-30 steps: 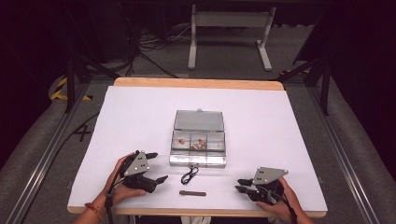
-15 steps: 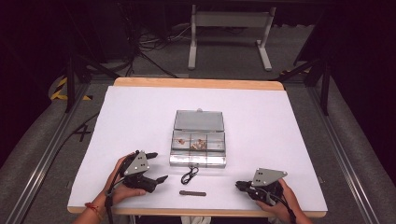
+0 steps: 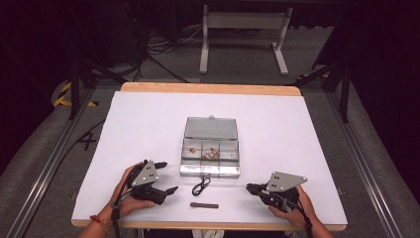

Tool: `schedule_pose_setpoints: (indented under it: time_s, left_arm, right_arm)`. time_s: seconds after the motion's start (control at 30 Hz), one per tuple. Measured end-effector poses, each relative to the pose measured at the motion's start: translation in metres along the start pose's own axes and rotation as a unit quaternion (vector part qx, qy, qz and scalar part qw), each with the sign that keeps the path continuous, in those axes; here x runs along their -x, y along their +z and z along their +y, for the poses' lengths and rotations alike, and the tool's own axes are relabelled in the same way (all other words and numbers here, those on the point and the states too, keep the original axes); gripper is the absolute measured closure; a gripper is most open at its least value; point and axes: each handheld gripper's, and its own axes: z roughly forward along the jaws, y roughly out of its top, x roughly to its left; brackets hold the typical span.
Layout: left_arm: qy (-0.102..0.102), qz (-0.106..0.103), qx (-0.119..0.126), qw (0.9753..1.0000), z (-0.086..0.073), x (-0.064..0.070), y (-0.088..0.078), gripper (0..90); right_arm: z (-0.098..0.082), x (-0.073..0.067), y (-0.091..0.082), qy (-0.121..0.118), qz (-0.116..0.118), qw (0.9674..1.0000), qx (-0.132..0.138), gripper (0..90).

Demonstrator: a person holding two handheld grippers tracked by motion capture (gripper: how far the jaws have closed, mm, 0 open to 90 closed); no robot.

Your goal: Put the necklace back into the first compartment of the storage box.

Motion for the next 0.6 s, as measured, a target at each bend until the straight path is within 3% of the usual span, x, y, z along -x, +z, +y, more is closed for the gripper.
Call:
schedule_pose_setpoints:
  time_s: [0.17, 0.6]
  left_arm:
    - [0.000, 0.001, -0.001, 1.0000, 0.000, 0.000, 0.000, 14.2]
    - [0.000, 0.000, -0.003, 1.0000, 0.000, 0.000, 0.000, 14.2]
  right_arm:
    - [0.011, 0.003, 0.004, -0.008, -0.001, 0.9999, 0.006, 86.7]
    - [0.049, 0.027, 0.022, -0.021, -0.016, 0.9993, 0.027, 86.7]
